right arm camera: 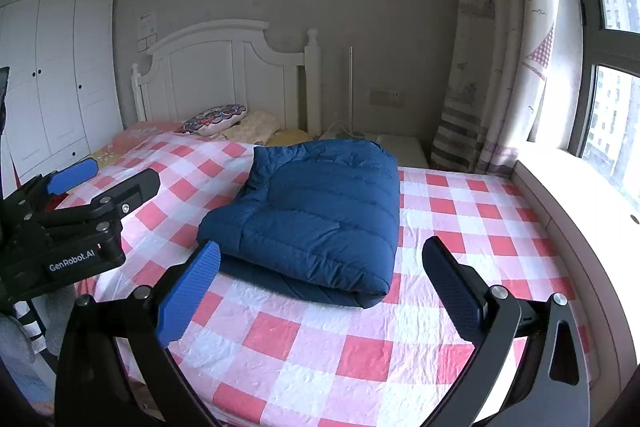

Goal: Fold large clothes

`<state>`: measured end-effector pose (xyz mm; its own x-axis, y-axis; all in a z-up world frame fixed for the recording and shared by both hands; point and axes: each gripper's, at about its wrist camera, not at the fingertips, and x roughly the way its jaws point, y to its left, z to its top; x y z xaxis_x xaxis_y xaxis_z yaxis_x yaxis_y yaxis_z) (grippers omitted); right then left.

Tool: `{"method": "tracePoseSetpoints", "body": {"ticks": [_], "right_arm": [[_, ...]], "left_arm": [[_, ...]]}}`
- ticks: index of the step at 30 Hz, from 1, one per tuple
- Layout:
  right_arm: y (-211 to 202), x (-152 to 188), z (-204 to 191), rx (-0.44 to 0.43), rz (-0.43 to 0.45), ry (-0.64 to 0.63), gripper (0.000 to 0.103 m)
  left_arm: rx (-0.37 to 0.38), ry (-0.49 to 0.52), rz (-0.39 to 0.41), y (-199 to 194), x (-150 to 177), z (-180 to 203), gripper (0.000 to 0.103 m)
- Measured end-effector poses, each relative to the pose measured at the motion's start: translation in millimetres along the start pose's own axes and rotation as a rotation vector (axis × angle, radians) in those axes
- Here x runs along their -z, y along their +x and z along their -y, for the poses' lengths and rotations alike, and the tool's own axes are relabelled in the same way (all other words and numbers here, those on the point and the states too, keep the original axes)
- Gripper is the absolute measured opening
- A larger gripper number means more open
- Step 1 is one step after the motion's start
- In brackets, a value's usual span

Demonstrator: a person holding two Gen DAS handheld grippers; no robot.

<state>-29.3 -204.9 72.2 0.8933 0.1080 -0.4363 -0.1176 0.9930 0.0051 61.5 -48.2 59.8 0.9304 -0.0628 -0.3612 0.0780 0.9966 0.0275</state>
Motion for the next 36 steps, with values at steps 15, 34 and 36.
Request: {"method": "tracePoseSetpoints", "body": {"ticks": [15, 34, 36], "right_arm": [[1, 2, -1, -0.007, -0.004, -0.001, 0.097], [7, 8, -11, -0.029, -0.034, -0.026, 0.097], [13, 11, -12, -0.035, -0.048, -0.028, 0.097]], "left_arm": [[-0.006, -0.013, -0.011, 0, 1, -6, 0.101], [-0.031, 0.001, -0.006, -1, 2, -6, 0.101], [-0.039, 0.000, 0.004, 0, 6, -6, 0.101]]}}
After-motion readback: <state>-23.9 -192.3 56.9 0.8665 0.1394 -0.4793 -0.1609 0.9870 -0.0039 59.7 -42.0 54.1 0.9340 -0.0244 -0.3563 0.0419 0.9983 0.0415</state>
